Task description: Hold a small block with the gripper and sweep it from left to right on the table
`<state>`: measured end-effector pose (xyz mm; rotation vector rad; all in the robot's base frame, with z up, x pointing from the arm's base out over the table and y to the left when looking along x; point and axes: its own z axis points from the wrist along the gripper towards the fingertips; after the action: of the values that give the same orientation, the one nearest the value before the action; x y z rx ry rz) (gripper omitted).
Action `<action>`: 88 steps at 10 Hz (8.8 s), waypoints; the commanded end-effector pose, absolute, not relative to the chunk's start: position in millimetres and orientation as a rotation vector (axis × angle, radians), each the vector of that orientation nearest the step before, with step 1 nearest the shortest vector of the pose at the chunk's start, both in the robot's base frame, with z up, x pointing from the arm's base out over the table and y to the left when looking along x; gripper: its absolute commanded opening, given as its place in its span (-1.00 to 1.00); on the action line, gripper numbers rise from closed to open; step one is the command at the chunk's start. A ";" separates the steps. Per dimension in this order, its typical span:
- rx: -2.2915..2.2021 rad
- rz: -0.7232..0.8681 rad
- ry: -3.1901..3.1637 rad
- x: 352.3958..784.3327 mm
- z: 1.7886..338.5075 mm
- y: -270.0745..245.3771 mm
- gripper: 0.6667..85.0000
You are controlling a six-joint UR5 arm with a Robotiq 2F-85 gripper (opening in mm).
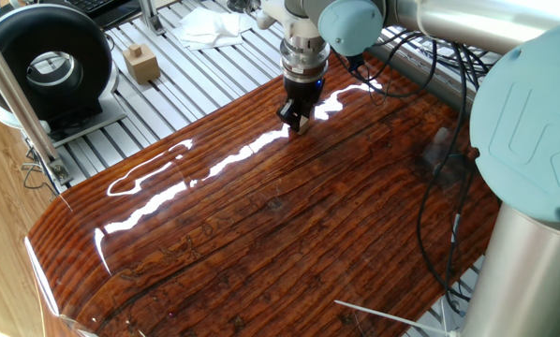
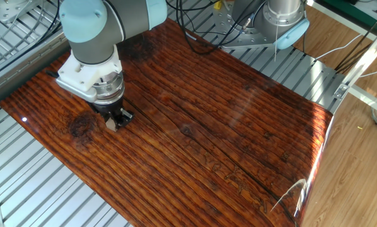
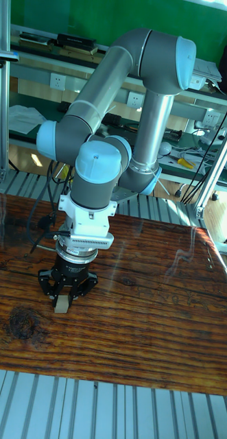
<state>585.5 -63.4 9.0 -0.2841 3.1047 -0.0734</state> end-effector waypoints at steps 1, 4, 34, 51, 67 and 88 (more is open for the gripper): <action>-0.270 -0.048 3.105 586.1 10.0 -60.3 -0.99; -0.267 -0.038 3.108 585.4 9.8 -58.6 -0.99; -0.224 -0.005 3.117 584.5 11.3 -43.1 -0.99; -0.186 -0.014 3.124 584.1 11.6 -32.2 -0.99; -0.141 -0.031 3.128 586.2 11.6 -20.2 -0.99; -0.099 0.022 3.124 589.2 12.2 -1.0 -0.99</action>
<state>588.1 -3.6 11.0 -0.1138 3.1259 0.0026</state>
